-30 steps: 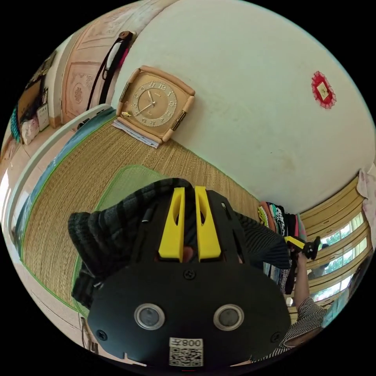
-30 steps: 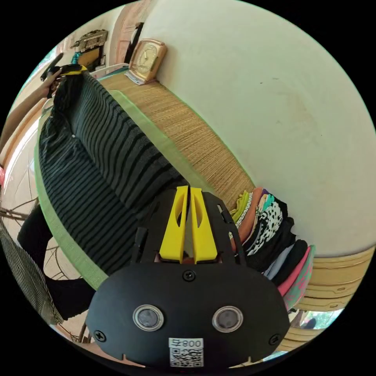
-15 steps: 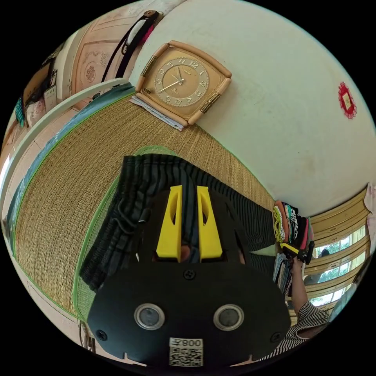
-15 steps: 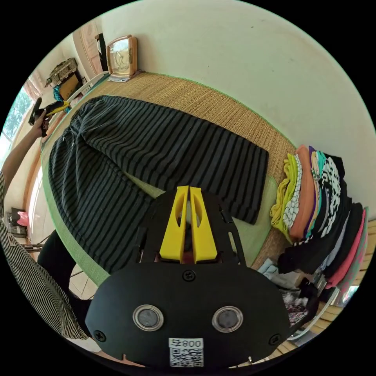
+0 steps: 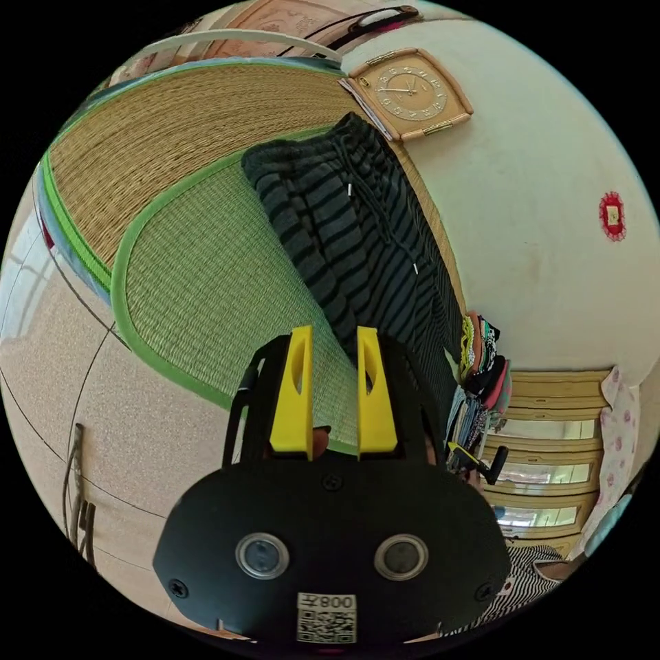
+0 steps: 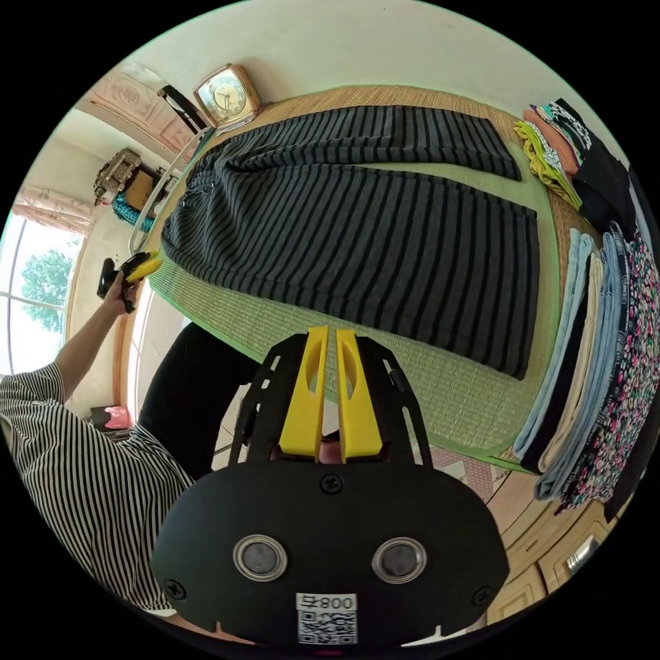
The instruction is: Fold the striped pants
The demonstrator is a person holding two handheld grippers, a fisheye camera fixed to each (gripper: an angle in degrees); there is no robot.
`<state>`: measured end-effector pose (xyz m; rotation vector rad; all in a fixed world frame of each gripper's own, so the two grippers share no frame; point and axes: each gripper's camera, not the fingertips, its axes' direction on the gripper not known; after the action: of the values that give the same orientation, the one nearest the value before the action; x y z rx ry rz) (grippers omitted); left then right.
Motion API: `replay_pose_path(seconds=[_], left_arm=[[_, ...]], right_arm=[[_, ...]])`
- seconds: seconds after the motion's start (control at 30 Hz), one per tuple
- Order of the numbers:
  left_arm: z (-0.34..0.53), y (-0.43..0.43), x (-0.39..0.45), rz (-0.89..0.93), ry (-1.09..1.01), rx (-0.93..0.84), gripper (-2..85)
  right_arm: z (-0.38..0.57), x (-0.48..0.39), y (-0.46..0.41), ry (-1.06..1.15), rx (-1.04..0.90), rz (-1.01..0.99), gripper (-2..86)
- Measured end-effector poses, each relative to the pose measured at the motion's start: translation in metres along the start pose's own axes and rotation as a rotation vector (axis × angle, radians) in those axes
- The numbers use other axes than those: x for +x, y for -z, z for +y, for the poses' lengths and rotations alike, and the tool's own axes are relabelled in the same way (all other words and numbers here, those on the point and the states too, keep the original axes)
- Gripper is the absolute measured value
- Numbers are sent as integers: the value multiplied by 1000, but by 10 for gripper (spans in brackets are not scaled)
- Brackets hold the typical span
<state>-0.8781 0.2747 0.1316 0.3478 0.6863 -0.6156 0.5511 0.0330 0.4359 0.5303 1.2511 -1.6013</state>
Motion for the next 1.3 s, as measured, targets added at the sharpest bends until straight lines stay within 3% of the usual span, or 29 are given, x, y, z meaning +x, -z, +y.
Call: replay_pose_path(seconds=[0.53,0.9,1.3], left_arm=[[-42,-17,-37,79,92,-9,95],[-69,-21,-71,153,80,-29,86],[-78,6,-98,23,207,-17,87]], right_arm=[[45,-16,-26,22,-24,0,1],[-39,-44,-87,152,-106,-31,5],[-138,-41,-105,99,-140,148,35]])
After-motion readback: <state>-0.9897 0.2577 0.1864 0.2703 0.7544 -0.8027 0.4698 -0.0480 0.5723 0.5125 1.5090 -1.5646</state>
